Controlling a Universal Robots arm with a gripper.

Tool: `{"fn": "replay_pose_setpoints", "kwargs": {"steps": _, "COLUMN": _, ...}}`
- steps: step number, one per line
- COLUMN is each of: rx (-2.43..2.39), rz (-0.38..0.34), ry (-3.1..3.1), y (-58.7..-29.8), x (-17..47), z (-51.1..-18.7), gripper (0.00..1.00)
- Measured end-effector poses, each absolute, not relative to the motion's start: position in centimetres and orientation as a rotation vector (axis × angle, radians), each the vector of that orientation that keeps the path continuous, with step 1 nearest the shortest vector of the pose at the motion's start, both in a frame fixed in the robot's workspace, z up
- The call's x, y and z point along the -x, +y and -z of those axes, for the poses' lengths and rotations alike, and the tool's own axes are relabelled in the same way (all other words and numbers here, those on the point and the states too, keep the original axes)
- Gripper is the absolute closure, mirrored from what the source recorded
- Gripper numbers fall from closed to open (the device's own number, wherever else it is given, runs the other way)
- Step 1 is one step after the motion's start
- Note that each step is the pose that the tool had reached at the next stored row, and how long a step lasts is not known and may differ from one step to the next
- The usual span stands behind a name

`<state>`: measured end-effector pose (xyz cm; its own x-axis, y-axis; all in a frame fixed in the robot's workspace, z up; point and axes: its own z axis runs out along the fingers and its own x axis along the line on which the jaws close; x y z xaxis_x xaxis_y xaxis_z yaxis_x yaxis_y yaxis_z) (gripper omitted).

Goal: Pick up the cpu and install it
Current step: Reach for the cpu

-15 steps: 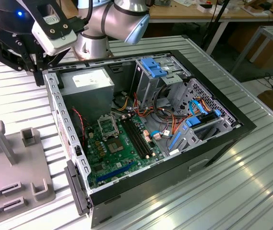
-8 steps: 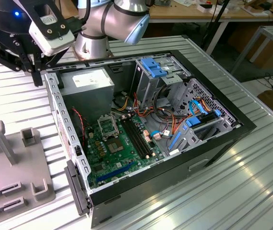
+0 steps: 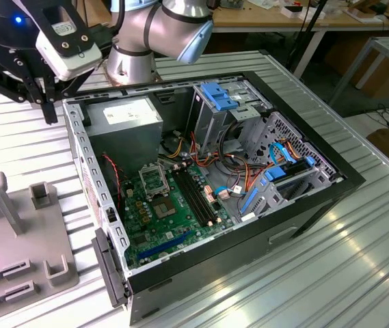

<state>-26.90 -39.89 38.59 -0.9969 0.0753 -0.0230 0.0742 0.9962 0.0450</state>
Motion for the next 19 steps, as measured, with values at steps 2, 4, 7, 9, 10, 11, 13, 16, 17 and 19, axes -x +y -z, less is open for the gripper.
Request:
{"fn": "replay_pose_setpoints", "kwargs": {"steps": 2, "rx": -0.117, "rz": -0.069, "ry": 3.114, "y": -39.9, "x": 27.0, "z": -38.6, "gripper": 0.89}}
{"fn": "replay_pose_setpoints", "kwargs": {"steps": 4, "rx": -0.117, "rz": -0.069, "ry": 3.114, "y": -39.9, "x": 27.1, "z": -38.6, "gripper": 0.89}}
{"fn": "replay_pose_setpoints", "kwargs": {"steps": 7, "rx": -0.117, "rz": -0.069, "ry": 3.114, "y": -39.9, "x": 27.2, "z": -38.6, "gripper": 0.89}}
{"fn": "replay_pose_setpoints", "kwargs": {"steps": 9, "rx": -0.117, "rz": -0.069, "ry": 3.114, "y": -39.9, "x": 27.3, "z": -38.6, "gripper": 0.89}}
{"fn": "replay_pose_setpoints", "kwargs": {"steps": 10, "rx": -0.117, "rz": -0.069, "ry": 3.114, "y": -39.9, "x": 27.5, "z": -38.6, "gripper": 0.89}}
{"fn": "replay_pose_setpoints", "kwargs": {"steps": 11, "rx": -0.117, "rz": -0.069, "ry": 3.114, "y": -39.9, "x": 27.5, "z": -38.6, "gripper": 0.89}}
{"fn": "replay_pose_setpoints", "kwargs": {"steps": 13, "rx": -0.117, "rz": -0.069, "ry": 3.114, "y": -39.9, "x": 27.7, "z": -38.6, "gripper": 0.89}}
{"fn": "replay_pose_setpoints", "kwargs": {"steps": 16, "rx": -0.117, "rz": -0.069, "ry": 3.114, "y": -39.9, "x": 27.9, "z": -38.6, "gripper": 0.89}}
{"fn": "replay_pose_setpoints", "kwargs": {"steps": 17, "rx": -0.117, "rz": -0.069, "ry": 3.114, "y": -39.9, "x": 28.0, "z": -38.5, "gripper": 0.89}}
{"fn": "replay_pose_setpoints", "kwargs": {"steps": 19, "rx": -0.117, "rz": -0.069, "ry": 3.114, "y": -39.9, "x": 28.2, "z": -38.5, "gripper": 0.89}}
